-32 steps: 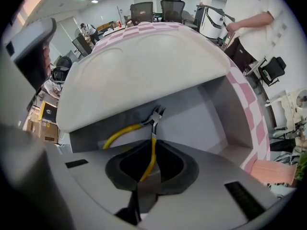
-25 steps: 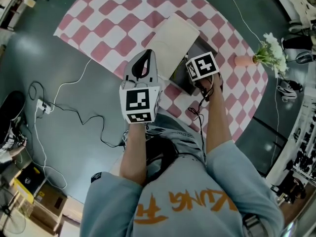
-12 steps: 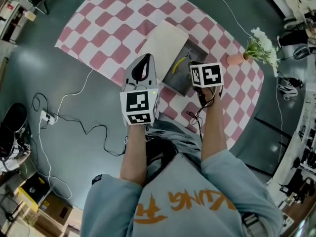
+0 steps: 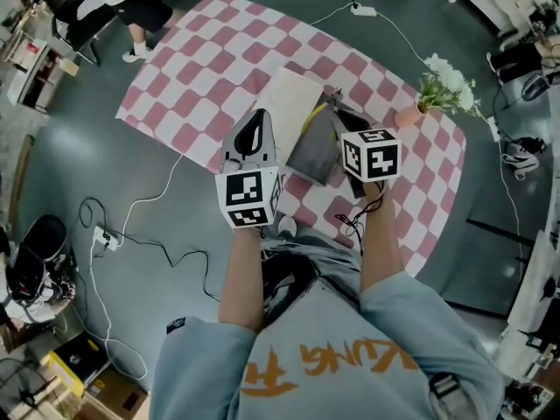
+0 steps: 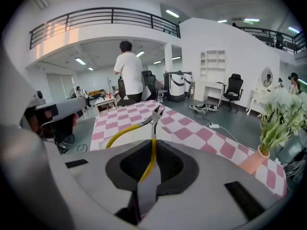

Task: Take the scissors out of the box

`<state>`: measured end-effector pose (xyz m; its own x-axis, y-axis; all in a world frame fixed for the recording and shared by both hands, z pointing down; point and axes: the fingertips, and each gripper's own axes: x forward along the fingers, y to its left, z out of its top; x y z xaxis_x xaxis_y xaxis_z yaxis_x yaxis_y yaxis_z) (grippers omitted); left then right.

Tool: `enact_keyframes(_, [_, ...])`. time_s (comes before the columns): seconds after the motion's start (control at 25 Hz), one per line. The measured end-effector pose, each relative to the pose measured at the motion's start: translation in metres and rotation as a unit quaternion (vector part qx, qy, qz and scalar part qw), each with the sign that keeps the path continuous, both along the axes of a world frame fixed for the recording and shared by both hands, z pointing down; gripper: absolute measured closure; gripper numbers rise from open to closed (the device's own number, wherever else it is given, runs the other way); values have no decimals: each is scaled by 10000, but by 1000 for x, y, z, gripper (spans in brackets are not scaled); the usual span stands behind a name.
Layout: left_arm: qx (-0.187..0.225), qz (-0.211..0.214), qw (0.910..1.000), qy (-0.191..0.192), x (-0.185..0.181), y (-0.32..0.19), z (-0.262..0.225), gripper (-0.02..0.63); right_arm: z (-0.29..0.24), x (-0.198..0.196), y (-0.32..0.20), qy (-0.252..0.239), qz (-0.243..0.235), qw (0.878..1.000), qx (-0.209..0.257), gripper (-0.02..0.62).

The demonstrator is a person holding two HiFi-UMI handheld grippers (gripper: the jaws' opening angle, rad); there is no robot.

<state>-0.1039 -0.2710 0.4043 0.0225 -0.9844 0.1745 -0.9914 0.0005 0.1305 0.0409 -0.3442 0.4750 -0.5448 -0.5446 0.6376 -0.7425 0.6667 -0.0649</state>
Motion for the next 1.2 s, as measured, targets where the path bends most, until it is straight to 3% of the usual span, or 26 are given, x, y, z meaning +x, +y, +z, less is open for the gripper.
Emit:
enact_keyframes(0.28, [292,-51,9994,-192,2,-1,-33,586,-55,3,-3,-742,-81,9950,668,563])
enact_keyframes(0.72, [754,-10,9964,-384,11,-10,-81,586,-145,23,-7,-1546,187,9708,1824,563])
enact_keyframes(0.92, [854,4,9955,-418,20,-14,-90,586,-162,35,-5,-1522,274,9625,2230,563])
enact_keyframes(1.2, [844,34,9954,-452,25,-17,-88,586,-162,43,-5,-1526,377,9585,2380,563])
